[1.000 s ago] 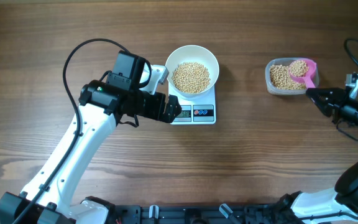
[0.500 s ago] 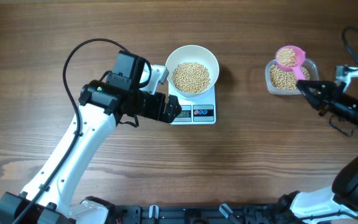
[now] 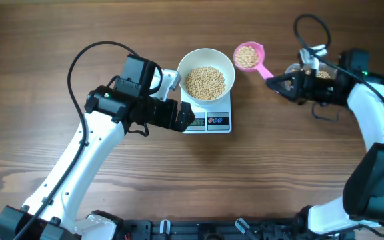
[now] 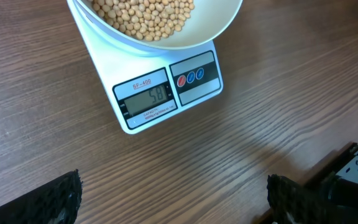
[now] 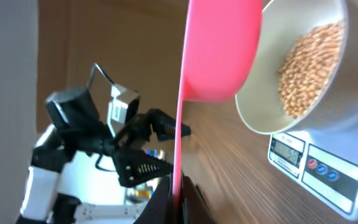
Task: Scoop item into bowl and weigh 150g on scale
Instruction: 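Carry the filled scoop left over the white bowl, then tip the scoop to pour soybeans into the bowl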
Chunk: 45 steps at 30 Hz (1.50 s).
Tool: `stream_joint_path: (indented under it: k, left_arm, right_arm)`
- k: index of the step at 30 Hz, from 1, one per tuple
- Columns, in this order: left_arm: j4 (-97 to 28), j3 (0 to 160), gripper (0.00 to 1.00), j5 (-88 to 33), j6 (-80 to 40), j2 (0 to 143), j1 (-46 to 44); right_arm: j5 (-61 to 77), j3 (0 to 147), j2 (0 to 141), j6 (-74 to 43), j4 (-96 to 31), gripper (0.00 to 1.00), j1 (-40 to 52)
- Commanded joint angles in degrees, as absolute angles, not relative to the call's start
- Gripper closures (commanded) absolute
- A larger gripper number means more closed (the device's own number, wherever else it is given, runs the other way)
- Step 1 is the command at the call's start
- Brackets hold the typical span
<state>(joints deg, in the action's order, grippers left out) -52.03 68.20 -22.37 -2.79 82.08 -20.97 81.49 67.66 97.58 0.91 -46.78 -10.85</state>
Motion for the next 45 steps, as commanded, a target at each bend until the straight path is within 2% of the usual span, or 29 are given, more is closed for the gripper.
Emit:
stream_joint_path:
  k: [1, 6, 12, 21, 31, 37, 45]
  left_arm:
    - [-51.90, 68.49, 0.00, -22.90, -1.72, 82.37, -20.95]
    - [-51.90, 68.49, 0.00, -22.92, -1.74, 82.37, -20.95]
    - [-51.90, 68.49, 0.00, -22.90, -1.74, 82.37, -20.95]
    - [-51.90, 68.49, 0.00, -22.90, -1.74, 82.37, -20.95]
    - [-51.90, 68.49, 0.00, -22.92, -1.74, 82.37, -20.95]
    - [-51.90, 68.49, 0.00, -22.92, -1.74, 82.37, -20.95]
    - [-51.90, 68.49, 0.00, -22.92, -1.74, 82.37, -20.95]
  right_arm:
    - [76.97, 69.43, 96.88, -11.35, -39.09, 0.96, -5.93]
    - [68.77, 69.43, 94.83, -17.10, -25.28, 0.96, 1.30]
    - [53.43, 69.43, 92.25, -12.69, -22.41, 0.96, 6.46]
    - [32.53, 69.43, 88.44, -5.93, -24.05, 0.96, 12.88]
    - [22.63, 69.43, 87.09, 5.02, -27.75, 0.96, 18.35]
    - [9.76, 69.43, 87.09, 9.37, -29.39, 0.96, 22.63]
    - [2.94, 69.43, 87.09, 10.52, -30.94, 0.96, 25.17]
